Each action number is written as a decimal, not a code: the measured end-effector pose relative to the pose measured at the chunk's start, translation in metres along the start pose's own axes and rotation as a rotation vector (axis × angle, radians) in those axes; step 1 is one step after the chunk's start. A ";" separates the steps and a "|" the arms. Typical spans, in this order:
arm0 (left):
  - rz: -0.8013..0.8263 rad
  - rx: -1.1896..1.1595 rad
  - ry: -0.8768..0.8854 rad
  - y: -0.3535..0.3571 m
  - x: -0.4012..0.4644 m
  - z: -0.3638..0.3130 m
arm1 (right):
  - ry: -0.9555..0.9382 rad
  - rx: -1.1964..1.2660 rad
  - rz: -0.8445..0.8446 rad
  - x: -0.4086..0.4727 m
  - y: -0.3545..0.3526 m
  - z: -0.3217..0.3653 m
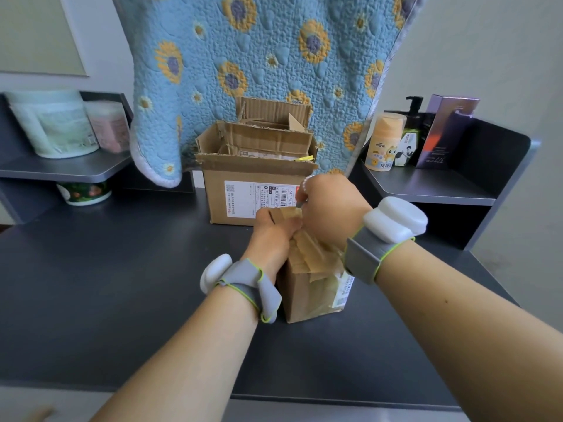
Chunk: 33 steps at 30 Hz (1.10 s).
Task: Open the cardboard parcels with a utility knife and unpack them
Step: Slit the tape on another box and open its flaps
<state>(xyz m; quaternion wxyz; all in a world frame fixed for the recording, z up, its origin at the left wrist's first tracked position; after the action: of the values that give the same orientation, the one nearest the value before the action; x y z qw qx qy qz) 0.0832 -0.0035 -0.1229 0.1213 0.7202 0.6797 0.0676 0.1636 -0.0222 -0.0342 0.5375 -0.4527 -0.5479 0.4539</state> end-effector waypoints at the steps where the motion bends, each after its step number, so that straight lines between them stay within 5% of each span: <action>1: -0.003 0.009 0.002 0.000 0.000 0.000 | 0.011 0.004 0.005 -0.001 -0.001 0.000; 22: -0.057 0.105 -0.021 -0.005 0.006 0.005 | 0.008 0.087 0.113 -0.031 -0.003 -0.012; 33: -0.268 0.112 -0.023 -0.045 0.011 -0.008 | -0.101 0.221 0.068 -0.007 0.010 0.020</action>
<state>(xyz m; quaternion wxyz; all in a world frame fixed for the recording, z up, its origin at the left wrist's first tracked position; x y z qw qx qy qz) 0.0386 0.0103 -0.1280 0.0966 0.6295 0.7709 0.0047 0.1436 -0.0273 -0.0456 0.5402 -0.3854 -0.5054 0.5515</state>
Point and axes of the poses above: each hand's wrist, its own x-axis towards the middle knuckle, its own y-axis out of the palm, z = x × y, the point moved 6 cm from there along x, towards the middle knuckle, and after that the axes turned 9 degrees about -x, right-handed, at the moved point
